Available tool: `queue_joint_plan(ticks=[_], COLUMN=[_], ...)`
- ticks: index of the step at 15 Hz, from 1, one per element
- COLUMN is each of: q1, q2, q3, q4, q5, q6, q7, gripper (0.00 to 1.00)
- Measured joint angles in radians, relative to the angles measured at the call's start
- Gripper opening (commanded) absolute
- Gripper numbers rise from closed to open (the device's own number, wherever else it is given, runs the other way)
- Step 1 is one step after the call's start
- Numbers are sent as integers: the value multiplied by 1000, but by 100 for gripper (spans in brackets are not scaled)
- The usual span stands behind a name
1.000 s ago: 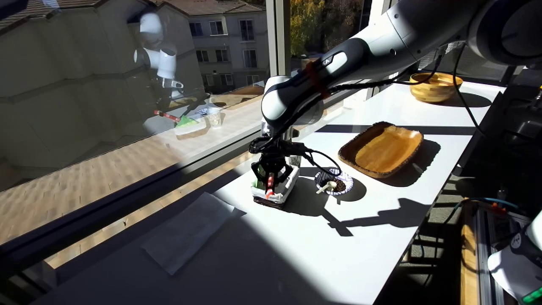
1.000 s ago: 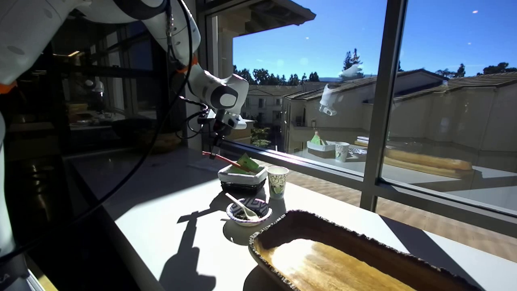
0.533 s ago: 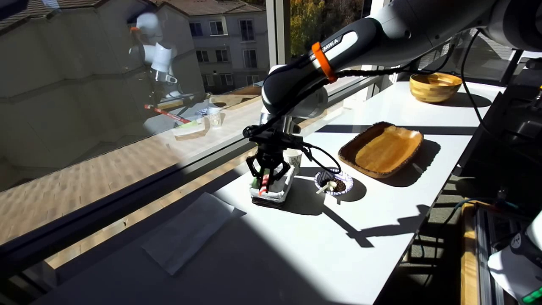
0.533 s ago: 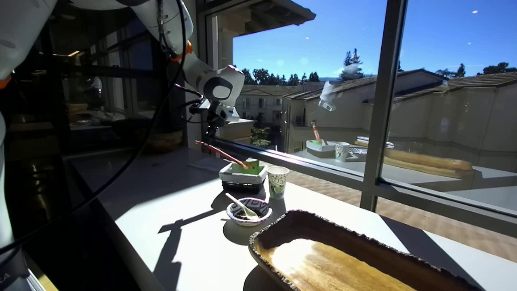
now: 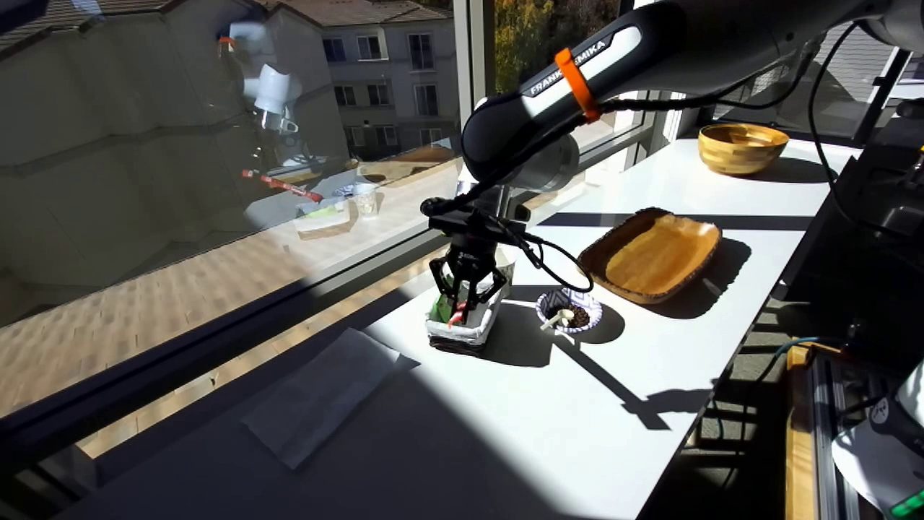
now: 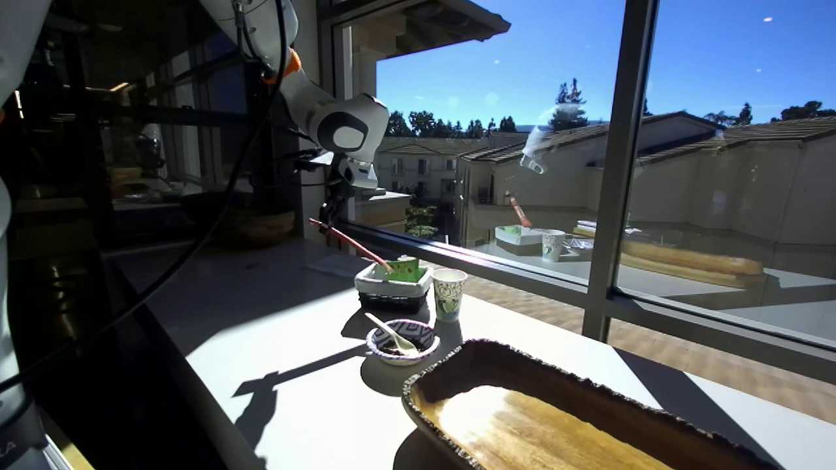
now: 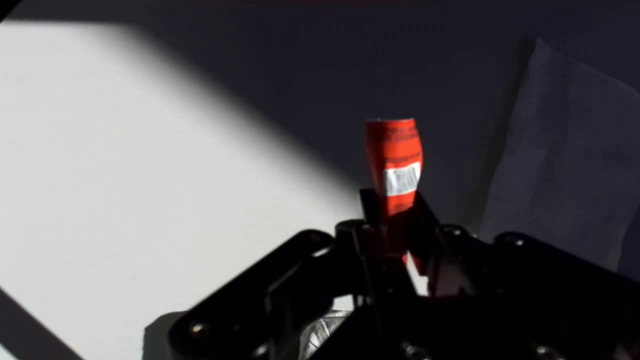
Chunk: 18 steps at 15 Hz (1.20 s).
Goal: Put the orange packet in the brown bowl
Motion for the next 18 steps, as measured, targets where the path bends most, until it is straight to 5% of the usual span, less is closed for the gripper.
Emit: queue_joint_plan(ticks=[7, 11, 16, 17, 18], q1=[35, 22, -99, -137, -182], q2=[-192, -339, -494, -516, -536], q3=[-53, -86, -105, -107, -103], q4=[-221, -410, -633, -669, -699], q5=[-181, -389, -744, -828, -910], q6=[138, 164, 160, 162, 164], q7=[373, 600, 831, 864, 893], gripper=[4, 4, 4, 17, 17])
